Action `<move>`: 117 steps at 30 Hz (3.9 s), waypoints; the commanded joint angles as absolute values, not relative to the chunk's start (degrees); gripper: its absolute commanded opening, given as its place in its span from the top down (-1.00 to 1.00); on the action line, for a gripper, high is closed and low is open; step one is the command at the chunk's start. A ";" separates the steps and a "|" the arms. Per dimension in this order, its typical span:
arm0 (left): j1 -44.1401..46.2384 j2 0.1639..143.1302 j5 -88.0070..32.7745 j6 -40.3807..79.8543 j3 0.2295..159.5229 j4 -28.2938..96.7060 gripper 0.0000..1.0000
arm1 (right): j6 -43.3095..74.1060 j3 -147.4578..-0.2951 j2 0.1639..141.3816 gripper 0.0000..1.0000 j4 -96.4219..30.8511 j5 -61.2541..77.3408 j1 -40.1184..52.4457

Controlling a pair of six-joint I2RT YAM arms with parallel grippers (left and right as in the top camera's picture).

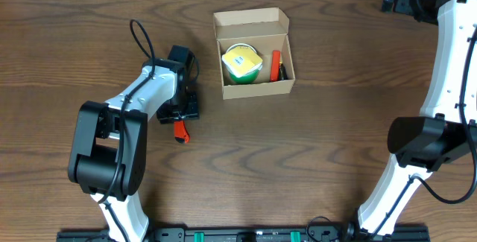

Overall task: Pack container
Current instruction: 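Lower left gripper onto the red box cutter and grasp it, then carry red box cutter with left gripper into the box, then open left gripper to release box cutter inside the box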

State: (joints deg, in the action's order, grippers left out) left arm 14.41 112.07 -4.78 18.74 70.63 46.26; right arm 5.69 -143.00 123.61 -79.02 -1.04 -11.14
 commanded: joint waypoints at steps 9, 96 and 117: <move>14.15 112.51 -2.35 16.25 69.36 48.14 0.40 | 6.37 -142.98 123.92 -0.99 -79.11 -1.04 -11.11; 35.62 125.36 1.74 -54.68 117.38 58.43 0.88 | 6.37 -142.98 123.92 -0.99 -79.11 -1.06 -11.11; 35.62 125.36 1.41 -52.07 112.64 58.15 0.88 | 6.37 -142.98 123.92 -0.99 -79.11 -1.04 -11.11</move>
